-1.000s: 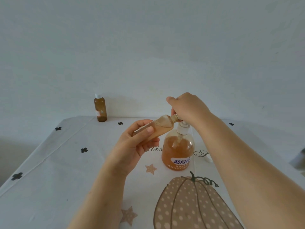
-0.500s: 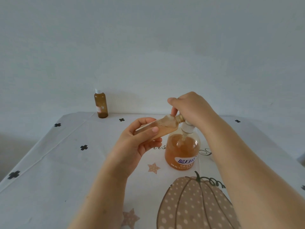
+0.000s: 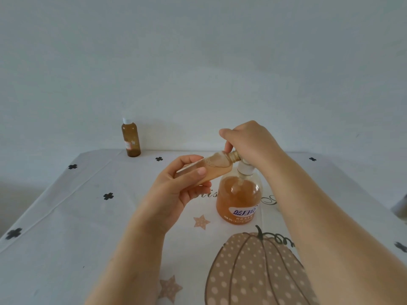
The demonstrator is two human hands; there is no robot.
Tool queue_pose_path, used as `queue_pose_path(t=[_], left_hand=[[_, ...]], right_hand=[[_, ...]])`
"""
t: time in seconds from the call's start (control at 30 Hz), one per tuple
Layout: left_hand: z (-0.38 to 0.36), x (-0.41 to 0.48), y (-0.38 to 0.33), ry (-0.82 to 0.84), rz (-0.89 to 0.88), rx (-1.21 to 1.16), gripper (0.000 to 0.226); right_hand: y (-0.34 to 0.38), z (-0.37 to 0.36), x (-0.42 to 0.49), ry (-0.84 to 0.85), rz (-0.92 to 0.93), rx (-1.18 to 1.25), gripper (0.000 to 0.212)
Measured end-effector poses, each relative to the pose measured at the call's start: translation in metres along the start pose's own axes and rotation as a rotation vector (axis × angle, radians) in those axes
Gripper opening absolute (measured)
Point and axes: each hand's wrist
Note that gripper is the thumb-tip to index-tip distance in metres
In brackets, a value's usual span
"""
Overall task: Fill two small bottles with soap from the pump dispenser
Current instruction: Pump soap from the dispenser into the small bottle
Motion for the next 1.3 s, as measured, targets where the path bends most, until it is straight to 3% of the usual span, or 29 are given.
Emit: queue_pose_path(t=[0.47,1.3], left_hand=[[-0.003,-0.001,-0.001,0.012,-0.011,-0.014,0.031],[-0.001,-0.001,-0.001,0.008,-0.001,-0.013,0.029]], right_hand=[[0.008,0.005,0.007,0.022,-0.063,-0.143,0.053],[0.002,0.002,0.005,0.004,-0.051,-0.108,0.048]])
Point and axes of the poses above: each hand's wrist, its own x-axis towards the middle knuckle, its own z-axis out of the back of the hand, y = z × x, and after that the axes turned 7 degrees about -z, right-handed
